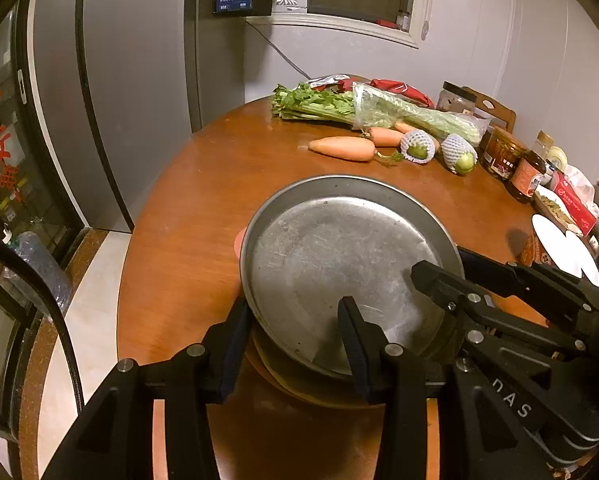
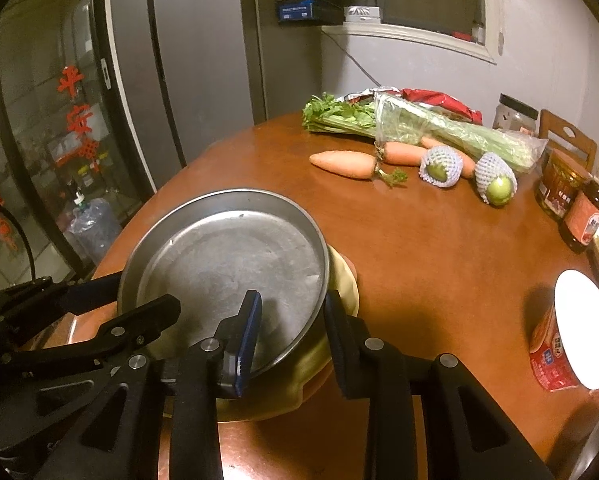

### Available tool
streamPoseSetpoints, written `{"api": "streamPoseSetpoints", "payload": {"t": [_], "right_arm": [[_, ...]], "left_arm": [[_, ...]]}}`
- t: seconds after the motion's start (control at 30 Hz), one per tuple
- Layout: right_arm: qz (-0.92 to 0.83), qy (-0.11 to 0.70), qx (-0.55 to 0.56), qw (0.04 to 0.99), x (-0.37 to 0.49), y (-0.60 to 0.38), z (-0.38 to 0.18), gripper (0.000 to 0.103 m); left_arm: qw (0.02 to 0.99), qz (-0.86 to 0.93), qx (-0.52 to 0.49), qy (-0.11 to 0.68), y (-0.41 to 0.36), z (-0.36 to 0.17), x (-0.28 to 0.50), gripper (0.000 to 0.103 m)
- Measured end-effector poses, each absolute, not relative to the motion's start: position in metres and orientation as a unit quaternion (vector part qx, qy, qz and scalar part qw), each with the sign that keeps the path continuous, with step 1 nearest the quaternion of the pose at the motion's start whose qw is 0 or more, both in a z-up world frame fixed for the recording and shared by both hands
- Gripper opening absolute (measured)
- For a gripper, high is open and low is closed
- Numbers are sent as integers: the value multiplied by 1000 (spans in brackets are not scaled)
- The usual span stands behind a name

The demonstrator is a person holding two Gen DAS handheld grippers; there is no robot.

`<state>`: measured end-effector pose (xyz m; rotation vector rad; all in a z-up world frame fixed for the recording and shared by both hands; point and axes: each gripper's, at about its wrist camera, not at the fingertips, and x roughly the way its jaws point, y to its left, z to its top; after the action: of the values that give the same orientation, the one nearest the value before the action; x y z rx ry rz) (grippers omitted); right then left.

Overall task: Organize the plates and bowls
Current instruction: 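Carry the metal tray with the left tool over the stacked plates, then lower the metal tray onto the shell plate and open the left tool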

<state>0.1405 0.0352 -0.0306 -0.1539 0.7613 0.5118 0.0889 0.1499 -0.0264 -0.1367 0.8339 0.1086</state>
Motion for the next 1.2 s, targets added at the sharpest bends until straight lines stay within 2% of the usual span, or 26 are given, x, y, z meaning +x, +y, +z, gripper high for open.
{"api": "streamPoseSetpoints", "payload": {"t": [0.2, 0.47, 0.53, 0.87, 1.2], "right_arm": [[244, 364, -63, 897, 141, 31, -30, 34], [238, 353, -54, 903, 140, 24, -24, 41], [229, 350, -55, 907, 140, 22, -23, 50], [217, 347, -35, 912, 138, 2, -15, 50], [207, 313, -48, 926, 111, -15, 8, 56]], "left_arm": [[911, 53, -75, 401, 152, -25, 87, 48], [911, 60, -81, 400, 157, -22, 84, 49], [911, 61, -82, 399, 156, -21, 84, 49], [916, 62, -77, 390, 148, -11, 78, 50], [923, 55, -63, 376, 128, 9, 69, 51]]}}
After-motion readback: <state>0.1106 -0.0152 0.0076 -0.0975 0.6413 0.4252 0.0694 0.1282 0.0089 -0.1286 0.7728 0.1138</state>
